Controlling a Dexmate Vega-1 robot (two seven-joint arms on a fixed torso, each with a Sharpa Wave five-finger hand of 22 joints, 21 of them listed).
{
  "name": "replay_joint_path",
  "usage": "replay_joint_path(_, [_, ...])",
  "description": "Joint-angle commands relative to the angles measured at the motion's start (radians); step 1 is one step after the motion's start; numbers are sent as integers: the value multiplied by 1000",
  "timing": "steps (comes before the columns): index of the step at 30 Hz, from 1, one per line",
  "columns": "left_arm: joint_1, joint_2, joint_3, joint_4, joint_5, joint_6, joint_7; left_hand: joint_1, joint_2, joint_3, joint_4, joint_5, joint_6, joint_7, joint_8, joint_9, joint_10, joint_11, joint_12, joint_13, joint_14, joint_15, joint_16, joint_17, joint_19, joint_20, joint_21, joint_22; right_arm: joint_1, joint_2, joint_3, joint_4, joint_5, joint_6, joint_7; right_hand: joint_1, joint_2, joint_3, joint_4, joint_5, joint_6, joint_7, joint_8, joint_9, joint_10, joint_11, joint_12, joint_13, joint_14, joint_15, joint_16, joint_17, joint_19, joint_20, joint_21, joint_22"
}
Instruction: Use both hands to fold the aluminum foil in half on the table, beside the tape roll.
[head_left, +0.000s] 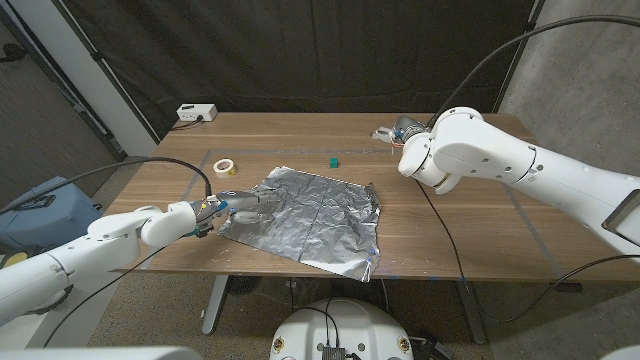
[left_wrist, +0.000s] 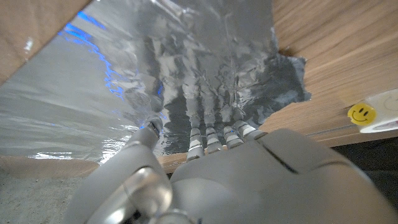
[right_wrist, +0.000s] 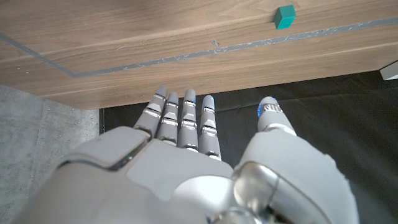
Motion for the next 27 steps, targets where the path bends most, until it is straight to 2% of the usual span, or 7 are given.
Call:
replay_joint_path(1, [-4, -3, 9, 4, -2, 7, -9, 3, 8, -6, -1, 4, -2, 1, 7, 3, -6, 2, 1, 5, -9, -4, 0, 2, -6, -7, -2, 3, 56, -6, -55, 11, 97, -1, -17, 36, 12, -60, 4, 3, 14, 52, -1, 2, 19, 1, -1, 7, 13, 1, 0, 4, 0, 5, -2, 5])
replay_joint_path(10, [-6, -8, 14, 10, -9, 6, -10, 4, 8, -6, -2, 5, 0, 2, 8, 3, -6, 0, 2, 5, -11, -3, 1, 2, -10, -5, -3, 3, 92, -3, -91, 30, 151, -1, -17, 55, 22, -97, 6, 5, 20, 52, 1, 2, 31, 2, 2, 14, 22, 1, 2, 6, -3, 5, -1, 5])
replay_joint_path(27, [1, -2, 13, 3, -18, 19, -11, 7, 8, -6, -5, 6, -2, 2, 8, 3, -9, 1, 2, 5, -12, -2, 2, 1, -12, -6, -2, 3, 119, -6, -146, 71, 216, -1, -17, 78, 27, -130, 7, 9, 22, 51, 1, 3, 49, 1, 9, 36, 27, 1, 7, 15, -10, 6, -2, 6])
